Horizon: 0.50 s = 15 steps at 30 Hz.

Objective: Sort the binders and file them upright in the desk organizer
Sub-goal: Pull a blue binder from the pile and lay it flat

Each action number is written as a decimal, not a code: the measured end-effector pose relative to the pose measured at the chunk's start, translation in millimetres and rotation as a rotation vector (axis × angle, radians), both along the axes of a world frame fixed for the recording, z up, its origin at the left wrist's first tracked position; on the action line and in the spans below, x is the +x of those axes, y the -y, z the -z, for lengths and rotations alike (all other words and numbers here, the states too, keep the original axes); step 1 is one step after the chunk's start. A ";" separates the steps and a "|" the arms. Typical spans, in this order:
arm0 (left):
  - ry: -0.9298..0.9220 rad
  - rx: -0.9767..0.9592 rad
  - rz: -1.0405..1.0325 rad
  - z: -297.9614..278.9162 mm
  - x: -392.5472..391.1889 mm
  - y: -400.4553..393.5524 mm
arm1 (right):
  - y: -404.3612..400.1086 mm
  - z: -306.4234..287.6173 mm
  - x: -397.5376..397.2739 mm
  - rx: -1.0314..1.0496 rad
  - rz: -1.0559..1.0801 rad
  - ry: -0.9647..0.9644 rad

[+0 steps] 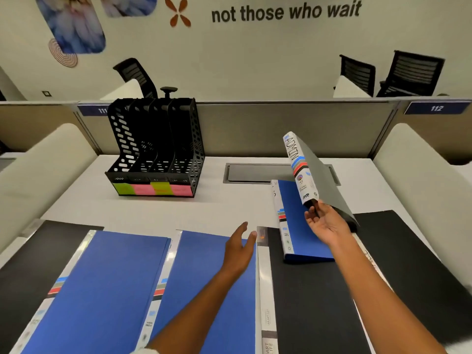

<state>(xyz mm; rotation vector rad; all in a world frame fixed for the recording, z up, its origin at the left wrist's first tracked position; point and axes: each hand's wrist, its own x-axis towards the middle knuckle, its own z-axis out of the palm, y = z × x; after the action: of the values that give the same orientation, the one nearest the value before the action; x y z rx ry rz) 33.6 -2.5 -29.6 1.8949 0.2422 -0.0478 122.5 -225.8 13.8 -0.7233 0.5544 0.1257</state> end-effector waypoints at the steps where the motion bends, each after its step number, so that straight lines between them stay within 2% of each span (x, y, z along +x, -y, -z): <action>1: -0.012 -0.046 0.014 -3.8 -0.5 0.7 | -5.9 -3.1 -9.6 0.001 -0.004 0.013; 5: -0.094 -0.243 0.041 -20.6 -6.8 -4.3 | -37.3 -11.7 -50.9 -0.027 -0.024 0.048; 10: -0.187 -0.651 0.090 -43.8 -24.4 -32.2 | -95.3 -10.6 -109.7 -0.080 -0.072 0.093; 15: -0.143 -0.808 0.119 -44.1 -53.7 -74.0 | -167.6 2.1 -175.2 -0.239 -0.134 0.119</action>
<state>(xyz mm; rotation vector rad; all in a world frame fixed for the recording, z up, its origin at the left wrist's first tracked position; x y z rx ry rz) -20.1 71.5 14.5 1.0987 0.1687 -0.3149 -52.7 -58.2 11.7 -0.9945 0.4107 0.1417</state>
